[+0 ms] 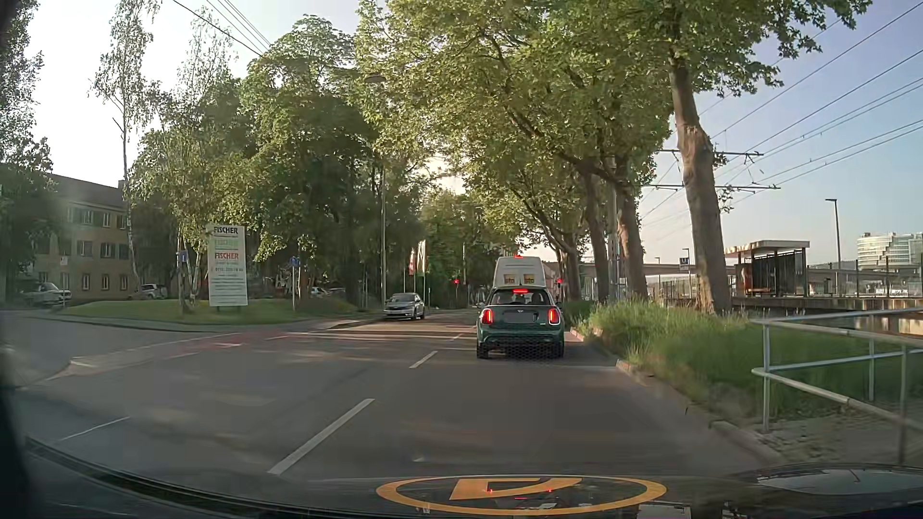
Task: Follow the waypoints while adhering to traffic rules and regulations
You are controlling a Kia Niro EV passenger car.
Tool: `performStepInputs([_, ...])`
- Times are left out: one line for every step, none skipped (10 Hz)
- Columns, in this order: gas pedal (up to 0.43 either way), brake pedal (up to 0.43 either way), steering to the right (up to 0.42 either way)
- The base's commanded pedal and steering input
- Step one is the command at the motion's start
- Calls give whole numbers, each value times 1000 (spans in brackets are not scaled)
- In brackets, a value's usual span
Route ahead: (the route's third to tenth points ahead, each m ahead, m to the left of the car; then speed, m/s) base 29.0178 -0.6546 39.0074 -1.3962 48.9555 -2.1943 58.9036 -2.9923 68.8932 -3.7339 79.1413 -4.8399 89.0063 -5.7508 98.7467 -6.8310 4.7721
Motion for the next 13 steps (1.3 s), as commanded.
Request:
performStepInputs([0, 0, 5])
performStepInputs([0, 0, 5])
performStepInputs([0, 0, 5])
performStepInputs([0, 0, 6])
performStepInputs([0, 0, 6])
performStepInputs([0, 0, 7])
performStepInputs([0, 0, 7])
performStepInputs([0, 0, 7])
performStepInputs([0, 0, 7])
performStepInputs([0, 0, 7])
performStepInputs([0, 0, 7])
performStepInputs([0, 0, 7])
performStepInputs([0, 0, 8])
